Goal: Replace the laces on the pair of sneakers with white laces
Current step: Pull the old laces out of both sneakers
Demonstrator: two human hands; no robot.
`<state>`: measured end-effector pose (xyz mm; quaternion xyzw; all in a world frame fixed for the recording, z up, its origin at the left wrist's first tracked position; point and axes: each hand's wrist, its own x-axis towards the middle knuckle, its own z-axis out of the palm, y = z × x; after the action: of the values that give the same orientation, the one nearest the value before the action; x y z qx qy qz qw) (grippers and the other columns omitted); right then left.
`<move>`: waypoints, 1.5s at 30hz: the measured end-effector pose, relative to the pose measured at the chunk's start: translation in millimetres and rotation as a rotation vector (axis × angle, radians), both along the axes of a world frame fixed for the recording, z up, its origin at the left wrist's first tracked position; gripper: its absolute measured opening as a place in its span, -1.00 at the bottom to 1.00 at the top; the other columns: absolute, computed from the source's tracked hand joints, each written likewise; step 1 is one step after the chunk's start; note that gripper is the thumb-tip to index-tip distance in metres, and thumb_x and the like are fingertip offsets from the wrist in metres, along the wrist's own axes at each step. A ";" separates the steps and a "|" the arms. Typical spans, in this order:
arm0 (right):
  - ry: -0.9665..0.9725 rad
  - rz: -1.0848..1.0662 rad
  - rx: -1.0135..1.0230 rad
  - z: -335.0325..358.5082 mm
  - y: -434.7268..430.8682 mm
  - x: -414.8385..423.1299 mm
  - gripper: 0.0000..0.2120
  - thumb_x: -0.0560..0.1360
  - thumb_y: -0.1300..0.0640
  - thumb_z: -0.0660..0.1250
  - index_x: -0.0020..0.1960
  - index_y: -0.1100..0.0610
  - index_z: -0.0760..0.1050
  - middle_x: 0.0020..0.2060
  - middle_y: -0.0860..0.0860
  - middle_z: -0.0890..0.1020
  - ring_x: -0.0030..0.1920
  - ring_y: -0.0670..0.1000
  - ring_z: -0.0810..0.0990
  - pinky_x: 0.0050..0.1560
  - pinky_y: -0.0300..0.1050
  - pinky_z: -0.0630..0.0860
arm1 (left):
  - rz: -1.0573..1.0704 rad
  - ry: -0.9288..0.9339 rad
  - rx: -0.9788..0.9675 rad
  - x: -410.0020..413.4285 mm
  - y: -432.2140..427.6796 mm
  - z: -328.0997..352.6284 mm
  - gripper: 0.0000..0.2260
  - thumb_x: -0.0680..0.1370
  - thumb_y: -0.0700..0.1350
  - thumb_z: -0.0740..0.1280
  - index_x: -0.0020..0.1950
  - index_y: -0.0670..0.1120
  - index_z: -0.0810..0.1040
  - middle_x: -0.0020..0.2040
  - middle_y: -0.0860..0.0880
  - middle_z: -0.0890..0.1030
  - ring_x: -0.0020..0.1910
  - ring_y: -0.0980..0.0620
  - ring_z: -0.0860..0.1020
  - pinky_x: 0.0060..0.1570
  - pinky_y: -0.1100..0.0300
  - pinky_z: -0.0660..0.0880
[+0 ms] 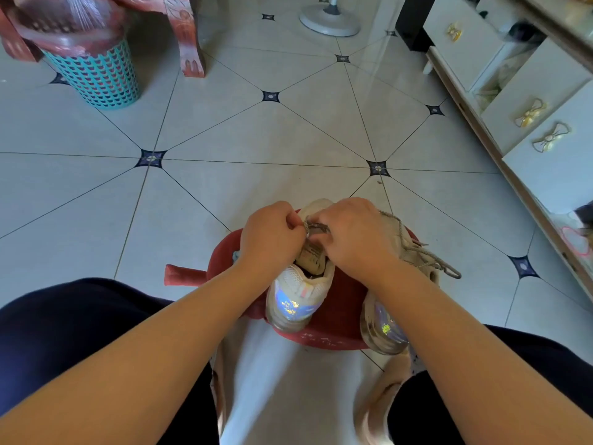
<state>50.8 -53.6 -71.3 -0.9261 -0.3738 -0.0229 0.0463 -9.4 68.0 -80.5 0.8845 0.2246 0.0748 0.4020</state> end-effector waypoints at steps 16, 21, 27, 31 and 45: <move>-0.060 -0.085 -0.044 11.5 -3.5 0.0 -0.84 0.55 0.06 0.17 -0.17 0.03 0.46 -0.33 -0.04 0.51 -0.13 0.07 0.53 0.11 -0.11 0.22 | 0.010 -0.002 -0.025 0.6 5.5 -1.7 -0.93 0.42 -0.15 0.33 -0.26 -0.03 0.53 -0.34 0.12 0.49 -0.29 0.16 0.45 -0.34 0.33 0.34; -0.092 -0.327 0.050 27.6 -36.7 25.2 -0.85 0.46 0.27 0.21 -0.12 0.06 0.50 -0.23 0.01 0.58 -0.11 0.10 0.55 -0.09 -0.10 0.27 | 0.035 0.022 -0.008 -1.2 9.6 -1.9 -0.87 0.43 -0.19 0.29 -0.30 0.01 0.49 -0.35 0.12 0.47 -0.29 0.14 0.43 -0.37 0.32 0.31; 0.264 -0.247 0.030 22.5 -31.3 15.3 -0.86 0.46 0.21 0.23 -0.22 0.15 0.53 -0.23 0.00 0.64 -0.21 -0.04 0.58 -0.07 -0.07 0.46 | 0.014 0.034 -0.010 -1.3 8.6 -0.5 -0.82 0.43 -0.16 0.30 -0.34 0.06 0.43 -0.33 0.12 0.49 -0.30 0.16 0.44 -0.37 0.33 0.30; 0.155 -0.249 -0.106 15.4 -27.7 11.0 -0.69 0.45 0.00 0.33 0.17 0.06 0.49 0.06 0.07 0.54 0.11 0.10 0.46 0.09 -0.01 0.40 | -0.012 0.056 0.006 -0.7 5.7 0.6 -0.85 0.41 -0.14 0.30 -0.32 0.06 0.40 -0.31 0.11 0.49 -0.31 0.17 0.43 -0.40 0.29 0.28; 0.657 -0.423 0.409 11.6 -6.5 -9.3 -0.91 0.40 0.14 0.35 -0.23 0.11 0.62 -0.34 0.01 0.62 -0.29 -0.05 0.53 -0.25 -0.12 0.45 | -0.321 0.074 0.428 17.2 3.3 0.8 -0.77 0.50 -0.10 0.27 0.13 0.05 0.56 0.09 0.00 0.53 0.06 -0.04 0.46 -0.07 0.12 0.33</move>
<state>41.5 -60.1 -59.7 -0.9122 -0.1294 0.1902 0.3392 7.8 71.3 -79.7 0.9758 0.0752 0.0236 0.2040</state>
